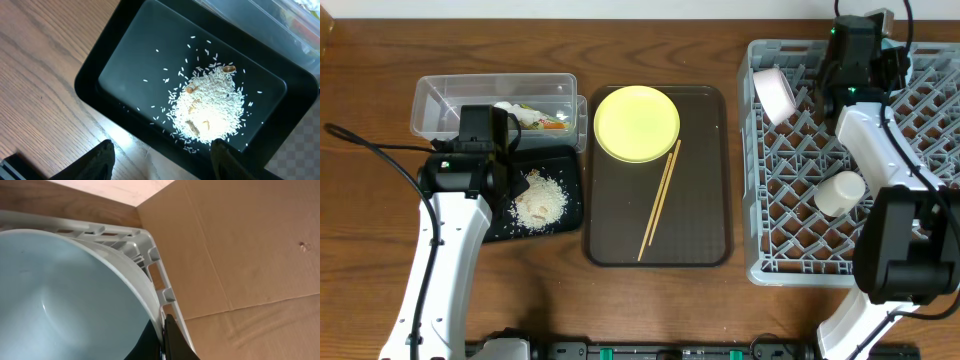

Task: Sort waste into correct bins and load items into the dishwasher rack
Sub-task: 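Carry the blue bowl into the dish rack with the right gripper, then release the blue bowl upright at the back of the rack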

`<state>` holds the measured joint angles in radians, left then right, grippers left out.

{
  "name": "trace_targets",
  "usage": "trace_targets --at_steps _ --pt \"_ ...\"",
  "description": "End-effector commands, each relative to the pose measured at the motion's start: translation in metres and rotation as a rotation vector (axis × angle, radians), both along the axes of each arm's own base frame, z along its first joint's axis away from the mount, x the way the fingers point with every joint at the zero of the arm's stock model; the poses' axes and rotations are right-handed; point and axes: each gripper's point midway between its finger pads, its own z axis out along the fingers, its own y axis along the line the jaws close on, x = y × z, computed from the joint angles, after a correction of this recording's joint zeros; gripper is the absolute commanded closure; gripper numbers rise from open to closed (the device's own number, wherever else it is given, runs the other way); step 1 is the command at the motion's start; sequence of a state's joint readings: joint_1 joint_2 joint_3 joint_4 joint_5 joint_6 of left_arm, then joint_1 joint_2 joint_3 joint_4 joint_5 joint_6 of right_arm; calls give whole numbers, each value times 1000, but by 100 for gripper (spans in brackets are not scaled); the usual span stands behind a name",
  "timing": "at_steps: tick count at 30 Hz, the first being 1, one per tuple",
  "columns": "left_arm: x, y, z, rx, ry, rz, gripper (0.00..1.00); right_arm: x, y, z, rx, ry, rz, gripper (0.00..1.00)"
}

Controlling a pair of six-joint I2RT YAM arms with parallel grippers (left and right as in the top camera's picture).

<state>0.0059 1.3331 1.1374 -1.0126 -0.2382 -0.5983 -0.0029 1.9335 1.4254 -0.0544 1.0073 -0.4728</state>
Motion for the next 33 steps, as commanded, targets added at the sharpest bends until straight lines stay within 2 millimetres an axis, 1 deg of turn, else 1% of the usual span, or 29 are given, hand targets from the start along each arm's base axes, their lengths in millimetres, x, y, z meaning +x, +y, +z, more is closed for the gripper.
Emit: trace_targets --at_steps 1,4,6,11,20,24,30,33 --pt "-2 -1 0 -13 -4 -8 36 4 8 -8 -16 7 -10 99" --pt "-2 -2 0 -18 -6 -10 36 8 14 -19 -9 9 -4 99" --pt "-2 -2 0 -18 -6 -10 36 10 17 -21 1 -7 -4 99" --pt "-2 -2 0 -18 -6 -10 36 12 26 -24 14 -25 6 99" --pt "-2 -2 0 -18 -6 -10 36 13 47 -29 15 5 46 99" --pt "-2 -2 0 -18 -5 -10 36 8 59 -39 52 4 42 96" --pt "-2 -2 0 -18 -6 -10 36 -9 76 -58 126 8 5 89" --pt "-2 -2 0 -18 -6 -10 36 -16 85 -61 142 24 8 82"
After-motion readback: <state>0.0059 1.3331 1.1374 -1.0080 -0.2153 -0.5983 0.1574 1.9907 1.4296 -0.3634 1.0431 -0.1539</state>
